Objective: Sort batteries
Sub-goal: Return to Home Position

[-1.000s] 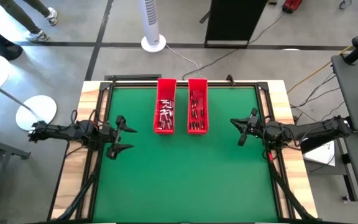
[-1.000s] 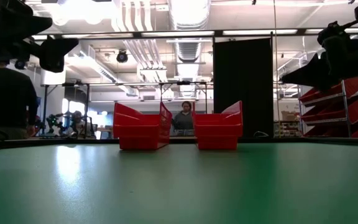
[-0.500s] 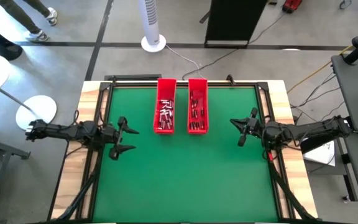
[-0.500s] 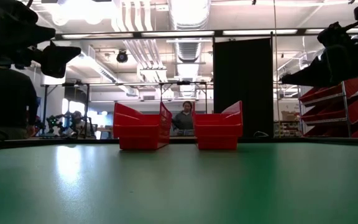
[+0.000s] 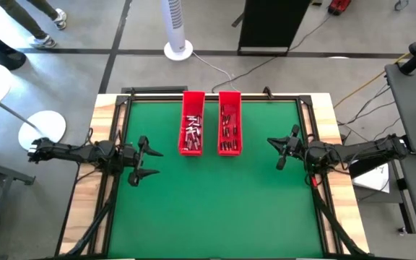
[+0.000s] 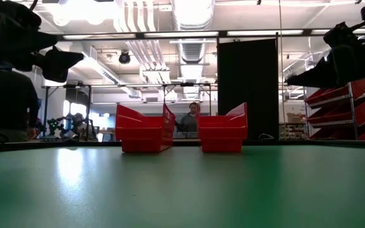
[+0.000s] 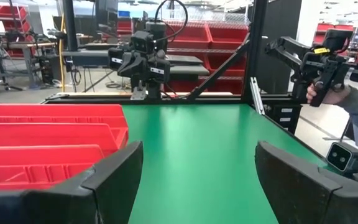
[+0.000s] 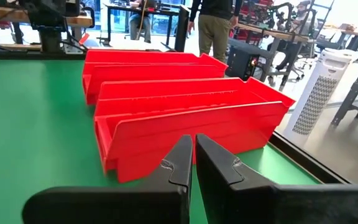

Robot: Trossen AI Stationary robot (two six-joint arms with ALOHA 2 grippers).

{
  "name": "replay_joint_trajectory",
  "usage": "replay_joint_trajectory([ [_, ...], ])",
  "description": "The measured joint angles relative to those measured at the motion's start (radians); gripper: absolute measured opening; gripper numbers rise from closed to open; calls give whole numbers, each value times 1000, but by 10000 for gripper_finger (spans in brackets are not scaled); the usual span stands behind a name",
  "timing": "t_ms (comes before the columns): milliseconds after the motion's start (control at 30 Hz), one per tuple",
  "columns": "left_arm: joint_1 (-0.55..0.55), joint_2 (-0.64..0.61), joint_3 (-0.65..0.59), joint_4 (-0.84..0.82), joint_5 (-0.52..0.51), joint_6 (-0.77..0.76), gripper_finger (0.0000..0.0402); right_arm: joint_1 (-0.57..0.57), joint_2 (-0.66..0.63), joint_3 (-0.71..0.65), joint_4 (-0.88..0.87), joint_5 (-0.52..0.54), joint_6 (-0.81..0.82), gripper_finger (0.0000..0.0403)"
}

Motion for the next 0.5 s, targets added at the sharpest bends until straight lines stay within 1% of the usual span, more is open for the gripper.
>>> replay_joint_trajectory([
  [167,0,13,0,0,0,0,287,0,0,1,0,0,20,12],
  [500,0,29,0,-1,0,0,287,0,0,2,0,0,1,12],
])
